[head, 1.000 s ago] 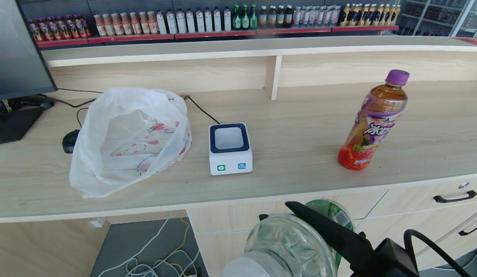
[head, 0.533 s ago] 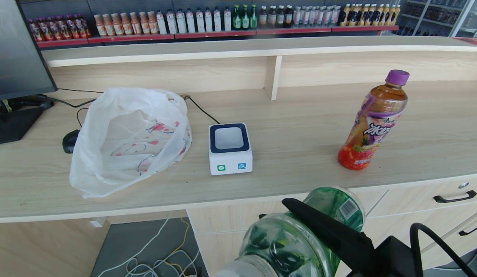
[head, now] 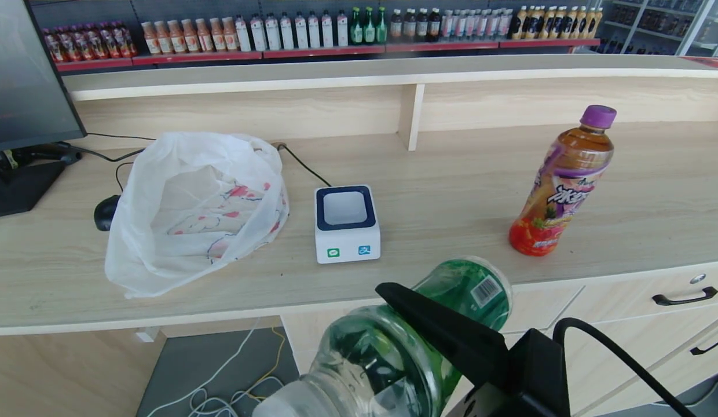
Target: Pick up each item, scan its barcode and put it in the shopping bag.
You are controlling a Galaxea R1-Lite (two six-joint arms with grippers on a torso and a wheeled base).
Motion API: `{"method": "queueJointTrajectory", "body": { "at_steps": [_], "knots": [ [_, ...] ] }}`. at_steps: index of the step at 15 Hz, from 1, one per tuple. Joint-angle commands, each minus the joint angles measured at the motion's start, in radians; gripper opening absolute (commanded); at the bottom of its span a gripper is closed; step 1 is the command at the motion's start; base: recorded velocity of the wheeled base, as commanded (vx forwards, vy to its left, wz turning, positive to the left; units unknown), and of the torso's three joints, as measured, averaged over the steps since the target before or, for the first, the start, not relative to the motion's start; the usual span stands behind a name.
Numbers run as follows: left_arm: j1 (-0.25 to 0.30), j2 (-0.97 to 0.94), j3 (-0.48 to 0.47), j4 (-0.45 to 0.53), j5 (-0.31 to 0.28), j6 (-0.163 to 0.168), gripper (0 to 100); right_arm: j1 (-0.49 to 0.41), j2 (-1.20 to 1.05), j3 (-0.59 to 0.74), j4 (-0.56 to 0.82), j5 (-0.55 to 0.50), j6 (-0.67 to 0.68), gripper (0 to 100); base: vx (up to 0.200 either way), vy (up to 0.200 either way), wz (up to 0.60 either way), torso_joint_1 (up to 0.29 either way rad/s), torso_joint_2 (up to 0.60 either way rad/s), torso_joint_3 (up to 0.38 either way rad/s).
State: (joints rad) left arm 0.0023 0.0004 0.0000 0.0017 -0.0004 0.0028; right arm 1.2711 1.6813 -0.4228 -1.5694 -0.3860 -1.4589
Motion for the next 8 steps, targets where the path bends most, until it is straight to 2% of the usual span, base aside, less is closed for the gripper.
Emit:
{"method": "queueJointTrajectory", "body": {
  "at_steps": [1, 8],
  "knots": [
    [0.001, 0.0, 0.0, 0.0, -0.001, 0.0, 100, -0.012, 0.044, -0.019, -0.001, 0.002, 0.002, 0, 0.0, 0.0, 0.0, 0.0, 0.0, 0.0],
    [0.001, 0.0, 0.0, 0.0, -0.001, 0.0, 100, -0.013, 0.044, -0.022, -0.001, 0.004, -0.031, 0, 0.0, 0.0, 0.0, 0.0, 0.0, 0.0]
  ]
}}
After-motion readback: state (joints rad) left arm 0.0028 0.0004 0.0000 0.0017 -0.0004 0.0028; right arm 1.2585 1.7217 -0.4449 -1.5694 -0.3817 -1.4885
